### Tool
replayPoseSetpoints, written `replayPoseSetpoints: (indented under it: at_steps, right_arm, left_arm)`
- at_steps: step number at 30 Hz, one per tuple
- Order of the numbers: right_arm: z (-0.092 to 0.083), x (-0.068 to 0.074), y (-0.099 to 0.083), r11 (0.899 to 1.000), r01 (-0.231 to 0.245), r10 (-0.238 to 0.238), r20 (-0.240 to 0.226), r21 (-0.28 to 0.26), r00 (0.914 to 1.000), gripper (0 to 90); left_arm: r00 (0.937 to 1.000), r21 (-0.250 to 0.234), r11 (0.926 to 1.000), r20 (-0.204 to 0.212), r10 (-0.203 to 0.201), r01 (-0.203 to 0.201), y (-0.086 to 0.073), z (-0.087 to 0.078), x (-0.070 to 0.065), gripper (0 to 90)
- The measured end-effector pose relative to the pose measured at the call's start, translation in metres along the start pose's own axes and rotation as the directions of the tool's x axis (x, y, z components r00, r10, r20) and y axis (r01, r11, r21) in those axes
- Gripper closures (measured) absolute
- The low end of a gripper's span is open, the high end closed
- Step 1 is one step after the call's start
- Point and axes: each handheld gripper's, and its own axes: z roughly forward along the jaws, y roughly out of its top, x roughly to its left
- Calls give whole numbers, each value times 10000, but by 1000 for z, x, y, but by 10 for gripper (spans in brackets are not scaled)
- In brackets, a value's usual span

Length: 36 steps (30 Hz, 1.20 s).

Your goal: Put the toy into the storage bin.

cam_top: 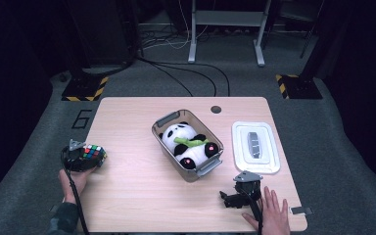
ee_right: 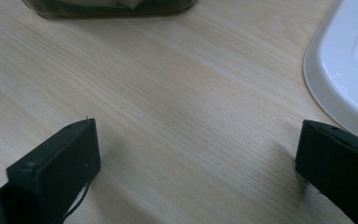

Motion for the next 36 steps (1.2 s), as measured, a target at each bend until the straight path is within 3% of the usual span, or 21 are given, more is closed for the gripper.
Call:
replayPoseSetpoints:
  at_steps: [16, 24, 36]
  right_arm:
    - [0, 0, 0, 10000, 2, -2, -3, 1, 10000, 0]
    - [0, 0, 0, 10000, -8, 8, -1, -2, 10000, 0]
    - [0, 0, 0, 10000, -8, 8, -3, -1, 10000, 0]
  left_arm:
    - [9946, -169, 9968, 681, 787, -777, 18, -19, -27, 339]
    - [9826, -385, 9886, 1110, 1492, -1458, 36, -31, -52, 339]
    - [9620, -666, 9765, 1701, 2134, -2049, 56, -44, -80, 338]
